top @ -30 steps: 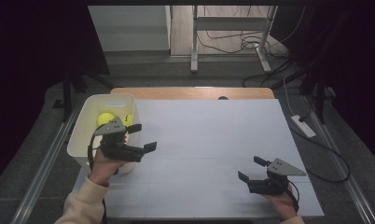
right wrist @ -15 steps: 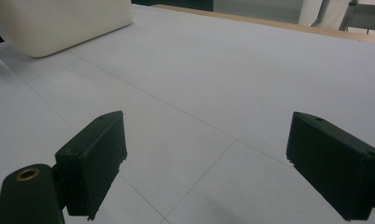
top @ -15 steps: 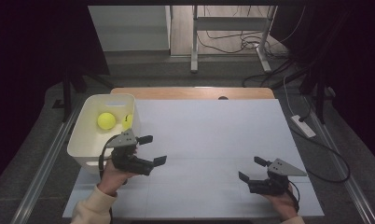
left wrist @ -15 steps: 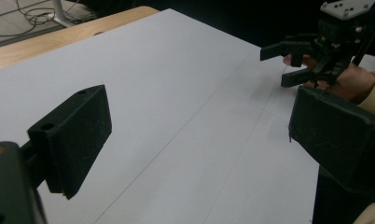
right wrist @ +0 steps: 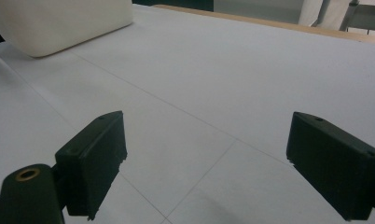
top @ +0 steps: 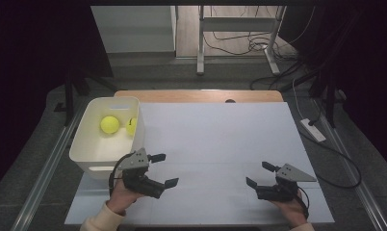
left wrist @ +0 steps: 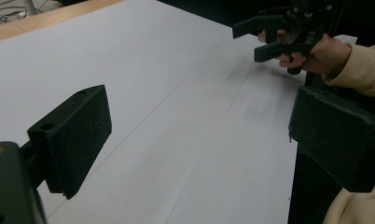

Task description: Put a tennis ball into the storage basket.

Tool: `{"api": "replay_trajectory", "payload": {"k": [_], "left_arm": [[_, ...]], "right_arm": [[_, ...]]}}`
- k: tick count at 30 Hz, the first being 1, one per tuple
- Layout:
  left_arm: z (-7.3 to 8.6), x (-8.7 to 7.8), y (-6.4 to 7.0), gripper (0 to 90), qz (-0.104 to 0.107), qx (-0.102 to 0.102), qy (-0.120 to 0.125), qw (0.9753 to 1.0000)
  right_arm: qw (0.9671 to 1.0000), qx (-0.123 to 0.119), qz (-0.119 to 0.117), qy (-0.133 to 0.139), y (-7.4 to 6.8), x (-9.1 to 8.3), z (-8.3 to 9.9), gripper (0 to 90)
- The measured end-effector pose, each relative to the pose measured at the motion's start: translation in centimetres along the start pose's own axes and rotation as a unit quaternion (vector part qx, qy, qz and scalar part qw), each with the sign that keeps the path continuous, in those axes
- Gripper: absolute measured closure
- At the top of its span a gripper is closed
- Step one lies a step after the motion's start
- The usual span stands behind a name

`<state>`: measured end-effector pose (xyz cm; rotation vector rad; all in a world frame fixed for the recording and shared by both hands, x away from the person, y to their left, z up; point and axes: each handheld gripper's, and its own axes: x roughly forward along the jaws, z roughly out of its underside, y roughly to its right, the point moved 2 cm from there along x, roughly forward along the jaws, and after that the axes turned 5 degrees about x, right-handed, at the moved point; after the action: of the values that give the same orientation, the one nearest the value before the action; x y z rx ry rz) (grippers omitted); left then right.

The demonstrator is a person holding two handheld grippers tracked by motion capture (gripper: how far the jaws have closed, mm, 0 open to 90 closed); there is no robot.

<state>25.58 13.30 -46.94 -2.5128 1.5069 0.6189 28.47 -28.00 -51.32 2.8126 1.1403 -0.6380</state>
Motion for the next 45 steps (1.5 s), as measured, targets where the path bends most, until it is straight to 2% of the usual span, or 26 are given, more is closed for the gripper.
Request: {"api": "replay_trajectory", "payload": {"k": [11,17,25,31,45], "left_arm": [[3.7,0.9,-0.7,6.6,-0.005,-0.009,-0.029,0.9995],[4.9,0.8,-0.8,6.3,-0.014,-0.011,-0.034,0.9993],[6.1,0.1,-1.0,6.3,-0.034,-0.021,-0.02,0.999],[6.3,0.0,-1.0,6.3,-0.037,-0.015,-0.024,0.9989],[6.6,-0.3,-1.3,6.4,-0.043,-0.022,-0.021,0.9986]], "right_arm": [[1.0,-0.001,0.001,0.0,0.0,0.0,0.0,11.9],[1.0,0.0,0.0,-0.001,-0.1,0.1,0.1,11.9],[1.0,-0.004,-0.008,-0.003,-0.2,0.0,0.3,11.9],[0.9999,-0.004,-0.014,-0.003,0.0,-0.2,0.5,11.9],[0.9997,-0.009,-0.022,-0.008,-0.2,-0.1,0.6,11.9]]}}
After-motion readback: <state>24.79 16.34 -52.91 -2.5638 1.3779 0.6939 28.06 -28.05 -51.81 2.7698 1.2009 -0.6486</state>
